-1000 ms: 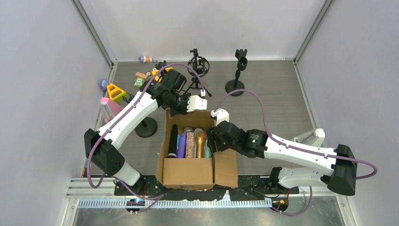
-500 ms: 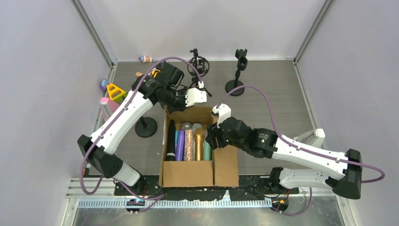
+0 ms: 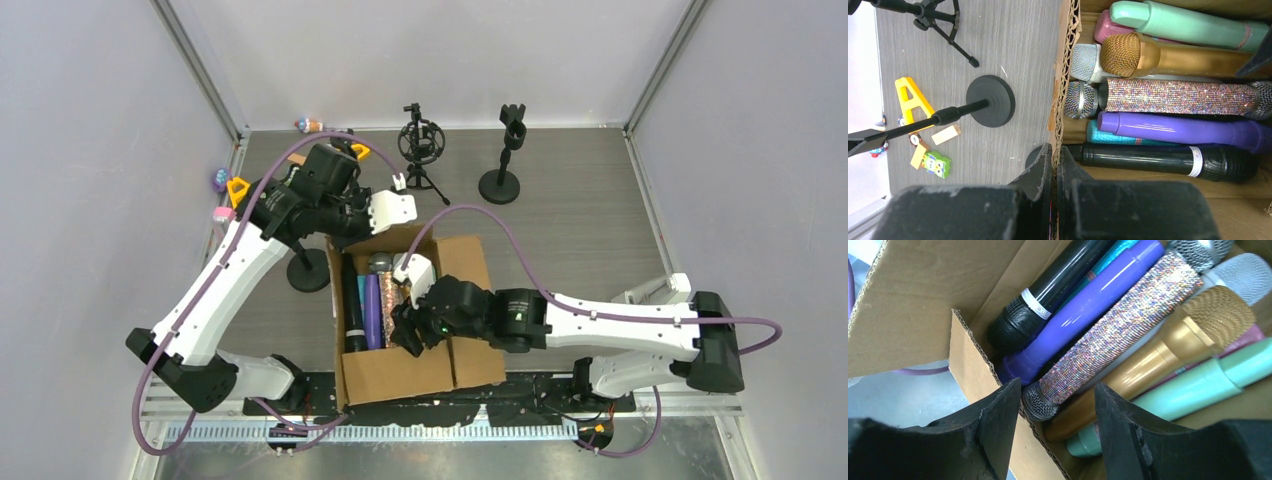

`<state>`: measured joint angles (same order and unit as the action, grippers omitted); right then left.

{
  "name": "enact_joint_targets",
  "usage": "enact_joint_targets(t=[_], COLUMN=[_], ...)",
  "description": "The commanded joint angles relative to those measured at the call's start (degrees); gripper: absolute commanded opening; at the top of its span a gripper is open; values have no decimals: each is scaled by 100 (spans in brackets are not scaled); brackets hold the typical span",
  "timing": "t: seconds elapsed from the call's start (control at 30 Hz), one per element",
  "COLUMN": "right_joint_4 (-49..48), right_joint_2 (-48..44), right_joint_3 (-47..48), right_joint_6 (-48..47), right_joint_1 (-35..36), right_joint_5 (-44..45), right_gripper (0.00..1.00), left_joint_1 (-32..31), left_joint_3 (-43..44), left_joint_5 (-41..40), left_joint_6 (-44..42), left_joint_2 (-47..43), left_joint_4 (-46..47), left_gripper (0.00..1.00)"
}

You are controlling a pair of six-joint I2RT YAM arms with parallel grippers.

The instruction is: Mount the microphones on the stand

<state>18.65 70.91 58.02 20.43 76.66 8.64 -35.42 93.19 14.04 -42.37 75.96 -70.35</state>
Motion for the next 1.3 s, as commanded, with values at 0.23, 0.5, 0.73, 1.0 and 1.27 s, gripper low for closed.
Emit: enact_joint_targets(t=[0.23,0.5,0.73,1.0,1.27], right_joint_4=[-599,-10,419,551,865], right_joint_2=[203,-332,-325,266,693], right_joint_3=[-93,-121,-290,-602,-471], right_joint_6=[375,909,1994,2574,2566], right_joint_1=[561,1539,2786,2809,2145], right_joint_5=[-544,186,1179,1571,2186], right_gripper=[53,42,37,31,41], left_joint_1=[21,21,12,-20,-26], left_joint_3=[-274,-363,-38,-297,-389], left_joint_5=[-50,-247,-50,11,317], left_joint_6=[96,-33,-38,-134,-150], left_joint_2=[-366,-357,-340,-562,-674], left_joint_4=[696,751,534,574,419], left_gripper=[0,0,0,0,0])
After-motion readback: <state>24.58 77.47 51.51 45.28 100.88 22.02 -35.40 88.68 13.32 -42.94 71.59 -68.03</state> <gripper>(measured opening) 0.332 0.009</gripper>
